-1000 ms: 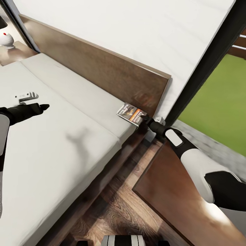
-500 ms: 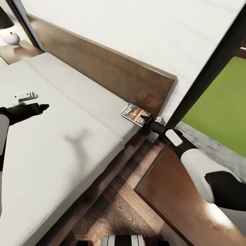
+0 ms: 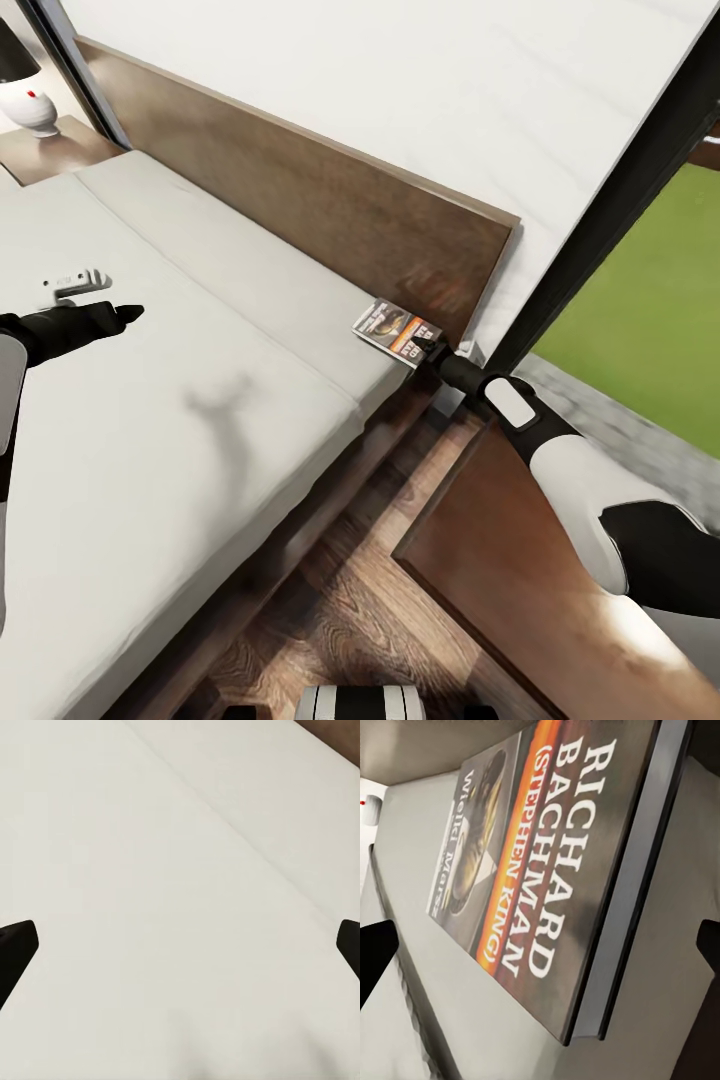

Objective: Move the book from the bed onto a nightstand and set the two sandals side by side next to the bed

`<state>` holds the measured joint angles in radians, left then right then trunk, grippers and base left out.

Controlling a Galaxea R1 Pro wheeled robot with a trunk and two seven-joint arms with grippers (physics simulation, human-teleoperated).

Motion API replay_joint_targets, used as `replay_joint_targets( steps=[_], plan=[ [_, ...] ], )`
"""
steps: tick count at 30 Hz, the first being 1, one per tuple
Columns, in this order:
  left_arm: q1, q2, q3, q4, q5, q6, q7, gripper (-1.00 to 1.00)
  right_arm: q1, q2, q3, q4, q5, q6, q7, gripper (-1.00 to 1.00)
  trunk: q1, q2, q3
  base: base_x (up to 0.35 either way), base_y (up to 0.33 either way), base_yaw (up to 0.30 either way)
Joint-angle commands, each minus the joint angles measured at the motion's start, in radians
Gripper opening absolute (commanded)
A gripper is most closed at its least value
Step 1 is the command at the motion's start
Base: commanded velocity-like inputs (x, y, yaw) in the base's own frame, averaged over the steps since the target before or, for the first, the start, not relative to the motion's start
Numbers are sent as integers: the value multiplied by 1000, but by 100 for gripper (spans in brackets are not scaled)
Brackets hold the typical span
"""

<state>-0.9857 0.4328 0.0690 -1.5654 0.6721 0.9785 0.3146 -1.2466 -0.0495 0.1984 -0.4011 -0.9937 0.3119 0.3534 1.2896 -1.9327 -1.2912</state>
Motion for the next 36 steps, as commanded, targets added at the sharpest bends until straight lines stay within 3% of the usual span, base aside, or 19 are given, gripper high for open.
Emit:
replay_joint_targets(
  steps=[1, 36],
  plan=[
    [-1, 0, 0, -1, 11, 3, 9, 100, -1, -1, 4, 0, -6, 3, 2, 100, 0, 0, -1, 0, 0, 0],
    [-1, 0, 0, -1, 11, 3, 9, 100, -1, -1, 4, -3, -6, 3, 5, 100, 0, 0, 0, 0, 0, 42]
  ],
)
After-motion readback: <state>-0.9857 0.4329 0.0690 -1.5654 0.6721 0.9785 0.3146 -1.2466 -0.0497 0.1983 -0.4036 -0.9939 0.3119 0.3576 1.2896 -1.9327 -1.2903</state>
